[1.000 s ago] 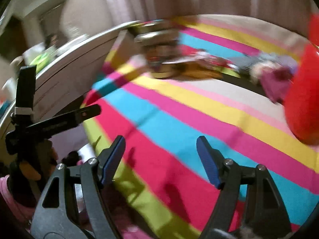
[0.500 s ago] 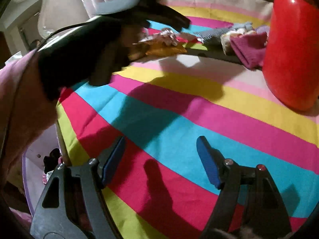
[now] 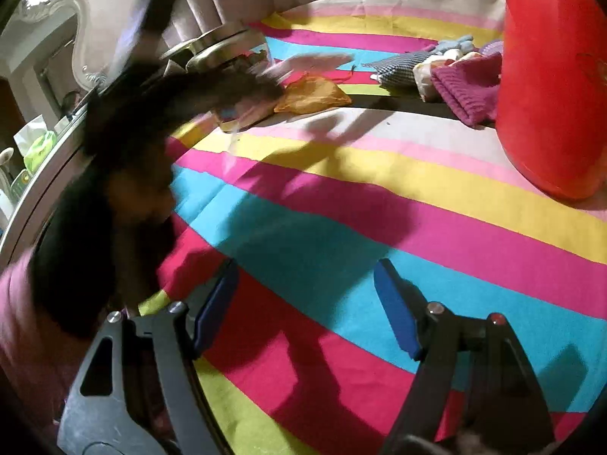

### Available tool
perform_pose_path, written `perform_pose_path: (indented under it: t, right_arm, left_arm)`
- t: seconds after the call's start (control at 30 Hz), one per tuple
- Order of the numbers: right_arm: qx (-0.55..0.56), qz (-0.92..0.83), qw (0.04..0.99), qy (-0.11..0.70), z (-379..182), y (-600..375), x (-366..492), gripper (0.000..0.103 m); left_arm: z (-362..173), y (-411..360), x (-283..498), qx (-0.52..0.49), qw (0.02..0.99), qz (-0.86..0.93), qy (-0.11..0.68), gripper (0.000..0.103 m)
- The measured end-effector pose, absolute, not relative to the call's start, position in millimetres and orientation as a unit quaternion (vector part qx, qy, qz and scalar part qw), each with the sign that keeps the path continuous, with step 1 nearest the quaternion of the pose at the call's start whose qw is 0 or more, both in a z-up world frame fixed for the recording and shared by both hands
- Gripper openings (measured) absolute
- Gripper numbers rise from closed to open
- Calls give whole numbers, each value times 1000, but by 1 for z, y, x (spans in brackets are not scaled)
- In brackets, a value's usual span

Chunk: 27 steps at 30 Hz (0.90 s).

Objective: Organize soft objects
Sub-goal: 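Lift the white floral fabric with the left gripper while the right gripper grasps the pink knit glove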

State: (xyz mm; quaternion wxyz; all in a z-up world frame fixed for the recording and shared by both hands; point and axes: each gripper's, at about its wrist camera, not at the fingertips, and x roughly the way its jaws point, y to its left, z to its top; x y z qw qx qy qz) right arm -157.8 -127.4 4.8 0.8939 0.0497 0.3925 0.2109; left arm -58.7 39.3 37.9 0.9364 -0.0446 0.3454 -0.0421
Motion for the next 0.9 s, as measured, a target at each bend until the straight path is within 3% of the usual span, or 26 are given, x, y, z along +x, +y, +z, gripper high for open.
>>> perform_pose_path:
  t: [0.23,0.37,0.47,0.53,0.7,0.9]
  right_arm:
    - [13,176,903,391,13,-121,-138,76]
    - [-94,87,922,366,29,-108,-102,76]
    - [-174,20,917,359,30,-94,-57,76]
    - [-190,-26,914,359,28,-93,-25,76]
    - [-221,-106,894,376,15,-96,39,76]
    - [-272,-137,865,399,-4,-104,67,71]
  left_arm:
    - [19,99,-54,-131,917,22,377,30]
    - [-1,104,-37,-163,896,23,412,33]
    - [-4,107,-35,-184,899,17,398,46]
    - [-4,106,-36,-180,900,18,397,48]
    - [-5,91,-29,-151,902,0,403,68]
    - [-6,95,-27,-170,902,-11,397,70]
